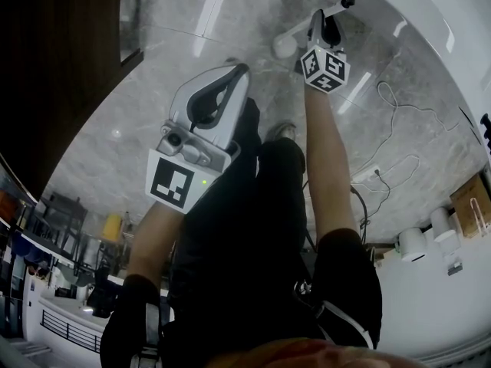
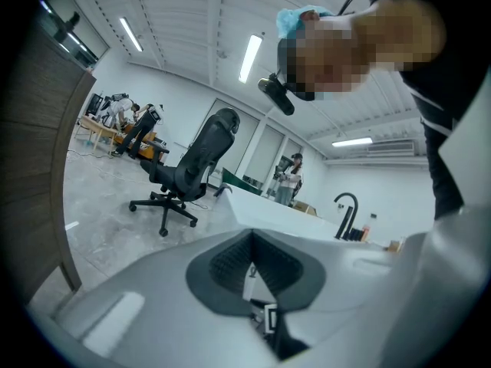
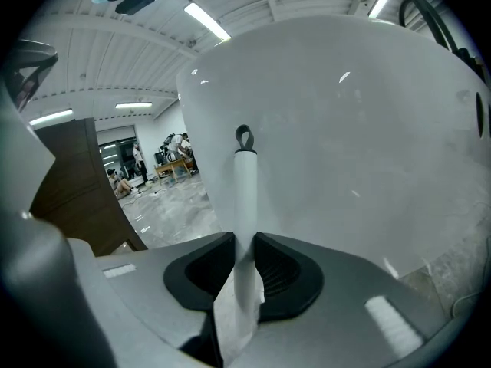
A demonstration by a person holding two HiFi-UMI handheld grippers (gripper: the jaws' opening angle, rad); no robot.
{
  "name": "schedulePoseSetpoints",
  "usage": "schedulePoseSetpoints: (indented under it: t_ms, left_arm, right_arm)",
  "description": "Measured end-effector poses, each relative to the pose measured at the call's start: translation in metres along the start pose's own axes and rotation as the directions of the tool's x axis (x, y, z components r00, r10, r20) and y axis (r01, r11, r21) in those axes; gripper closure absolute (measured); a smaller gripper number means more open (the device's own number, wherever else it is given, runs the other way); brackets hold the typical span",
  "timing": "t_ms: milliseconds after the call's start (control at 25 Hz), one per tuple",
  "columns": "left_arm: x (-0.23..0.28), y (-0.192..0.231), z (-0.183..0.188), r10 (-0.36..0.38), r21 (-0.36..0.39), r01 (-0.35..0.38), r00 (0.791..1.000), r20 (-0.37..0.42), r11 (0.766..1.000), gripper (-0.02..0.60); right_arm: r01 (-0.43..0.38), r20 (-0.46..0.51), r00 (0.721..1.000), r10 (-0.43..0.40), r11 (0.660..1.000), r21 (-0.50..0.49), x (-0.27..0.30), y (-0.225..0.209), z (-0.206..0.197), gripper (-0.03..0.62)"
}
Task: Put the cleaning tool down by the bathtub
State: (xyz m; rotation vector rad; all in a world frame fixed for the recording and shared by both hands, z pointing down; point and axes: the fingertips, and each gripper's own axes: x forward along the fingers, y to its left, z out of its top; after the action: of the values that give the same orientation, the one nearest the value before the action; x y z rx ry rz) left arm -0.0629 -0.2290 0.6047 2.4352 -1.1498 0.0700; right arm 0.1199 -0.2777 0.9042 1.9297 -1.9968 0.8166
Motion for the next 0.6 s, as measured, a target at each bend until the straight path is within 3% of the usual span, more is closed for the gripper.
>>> schedulePoseSetpoints:
  t_ms: [600]
  left_arm:
    - [-0.0058, 0.0021, -0.0069, 0.013, -0.029, -0.013, 1.000, -0.007, 0.999, 0.575]
  right_arm:
    - [0.016, -0.004, 1.000, -0.016, 1.000, -0.002, 0.0103, -0.0042, 0.0000, 0.506]
